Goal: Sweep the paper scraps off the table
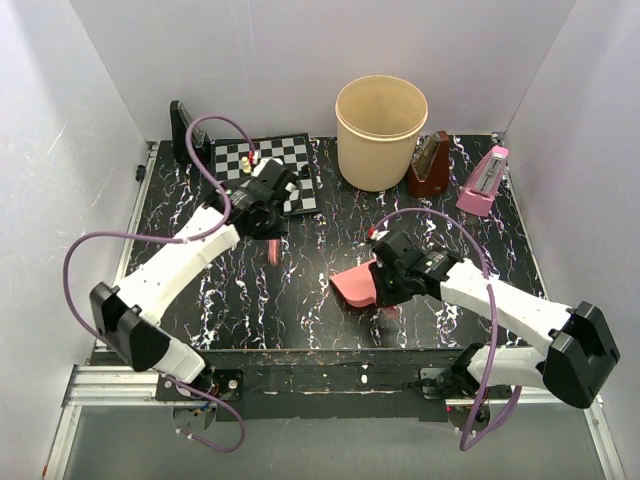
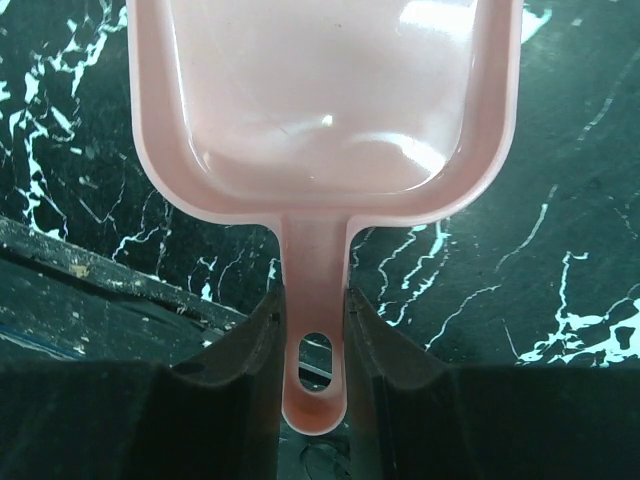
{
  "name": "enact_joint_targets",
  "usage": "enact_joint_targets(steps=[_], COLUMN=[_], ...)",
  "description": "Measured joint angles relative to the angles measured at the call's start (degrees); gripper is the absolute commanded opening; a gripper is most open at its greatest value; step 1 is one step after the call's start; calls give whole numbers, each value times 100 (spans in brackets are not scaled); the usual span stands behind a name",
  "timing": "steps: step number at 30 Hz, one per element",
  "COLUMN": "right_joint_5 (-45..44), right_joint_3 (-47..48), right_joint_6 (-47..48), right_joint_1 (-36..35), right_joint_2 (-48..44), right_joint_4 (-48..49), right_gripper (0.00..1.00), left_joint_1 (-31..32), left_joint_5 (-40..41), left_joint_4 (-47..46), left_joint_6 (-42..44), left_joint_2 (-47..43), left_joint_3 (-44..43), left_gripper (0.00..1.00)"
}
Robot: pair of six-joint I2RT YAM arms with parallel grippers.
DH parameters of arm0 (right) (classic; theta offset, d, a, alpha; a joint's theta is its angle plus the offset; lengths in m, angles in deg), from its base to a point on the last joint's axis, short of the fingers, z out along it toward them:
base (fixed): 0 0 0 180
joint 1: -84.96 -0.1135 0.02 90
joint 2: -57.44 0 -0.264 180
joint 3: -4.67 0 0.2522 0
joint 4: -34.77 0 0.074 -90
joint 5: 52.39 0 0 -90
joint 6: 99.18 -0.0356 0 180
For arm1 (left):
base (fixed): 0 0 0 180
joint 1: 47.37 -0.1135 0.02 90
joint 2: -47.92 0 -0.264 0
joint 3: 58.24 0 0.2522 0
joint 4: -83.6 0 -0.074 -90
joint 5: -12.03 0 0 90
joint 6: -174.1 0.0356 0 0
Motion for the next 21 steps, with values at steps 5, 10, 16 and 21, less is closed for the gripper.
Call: enact_joint_targets(steps=[5,10,16,21], right_joint_5=[-243,-514,-710,-664], right_joint_3=[310,581,498,186], right_joint_6=[9,7,28,120], right_joint_1=[-605,-859,-898,-898], right_joint_2=[459,804,531,68], right_joint_4=[-26,-4,94,267], right_gripper=[1,1,1,1], left_joint_1=[-2,-4,-4,-17], left_joint_5=[210,-664,-1556,-2409], left_joint_4=[-9,-149,-367,-605], left_joint_6=[398,831,916,925], left_joint_2=[-704,-866,-422,-208], left_joint_3=[70,195,529,667], left_gripper=[0,0,0,0])
